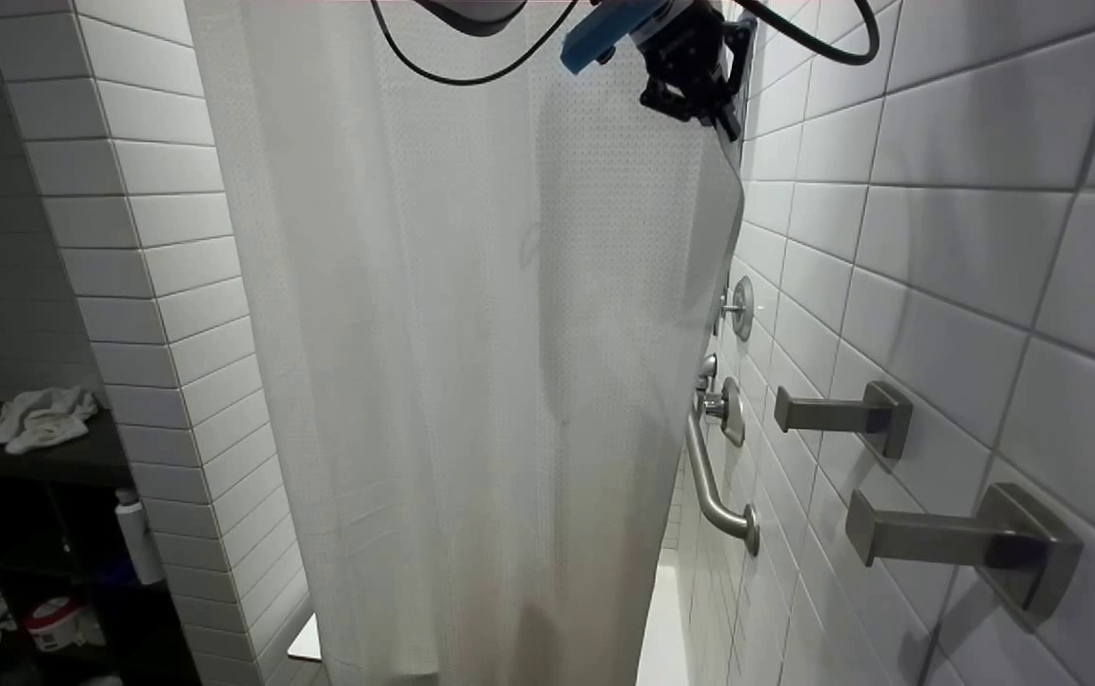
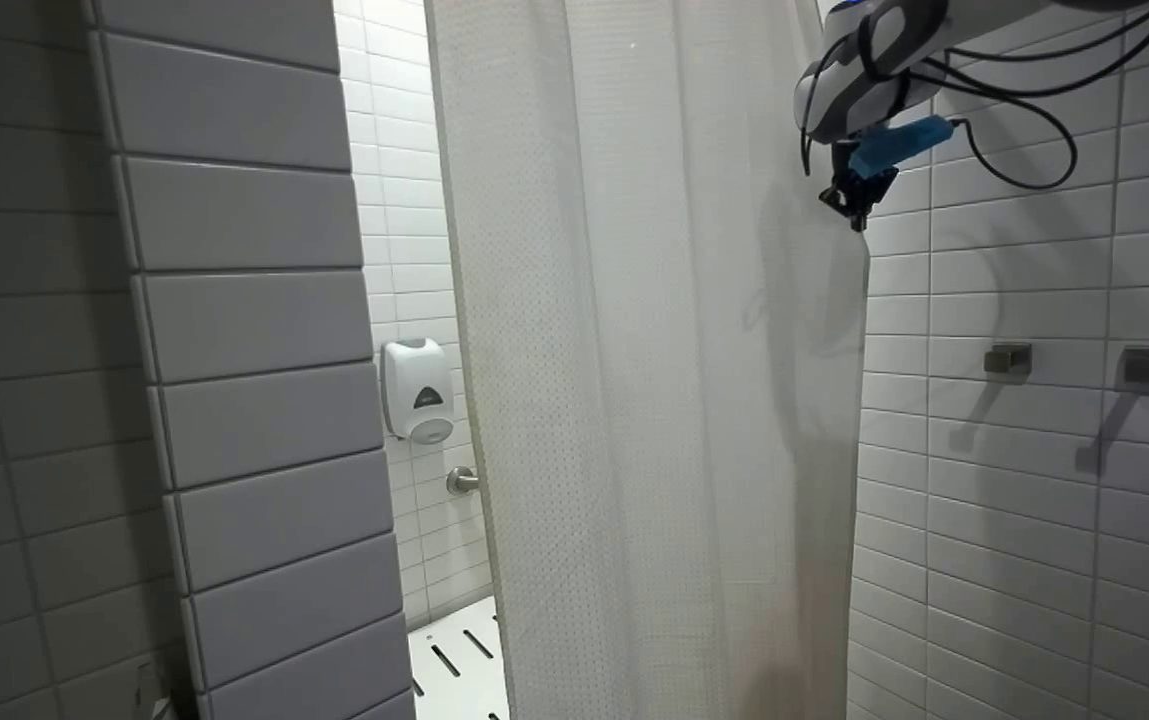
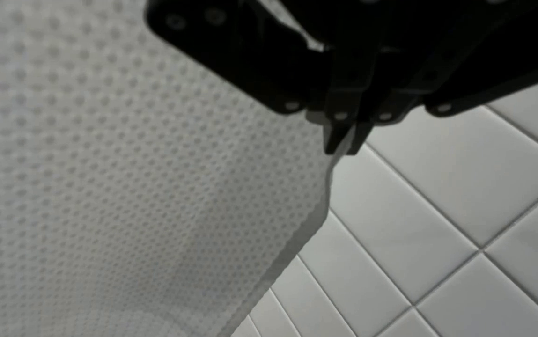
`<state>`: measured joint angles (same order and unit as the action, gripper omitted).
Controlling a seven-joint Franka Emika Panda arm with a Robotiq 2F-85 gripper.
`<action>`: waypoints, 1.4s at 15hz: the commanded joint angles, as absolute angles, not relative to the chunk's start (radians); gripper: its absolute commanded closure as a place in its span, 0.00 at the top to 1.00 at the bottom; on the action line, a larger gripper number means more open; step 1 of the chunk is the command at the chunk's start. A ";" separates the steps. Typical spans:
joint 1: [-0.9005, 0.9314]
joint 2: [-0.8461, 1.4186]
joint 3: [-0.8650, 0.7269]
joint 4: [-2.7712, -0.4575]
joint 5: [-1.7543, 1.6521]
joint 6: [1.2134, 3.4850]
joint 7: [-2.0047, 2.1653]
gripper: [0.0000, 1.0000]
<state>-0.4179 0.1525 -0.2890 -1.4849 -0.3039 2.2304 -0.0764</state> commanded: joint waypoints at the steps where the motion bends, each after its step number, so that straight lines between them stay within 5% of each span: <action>1: -0.453 0.173 -0.300 -1.587 -0.229 2.223 -0.101 0.00; 21: -0.546 0.161 -0.326 -1.593 0.091 2.248 -0.231 0.00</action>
<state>-0.5161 0.1479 -0.3117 -1.4900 0.0617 2.2833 -0.1883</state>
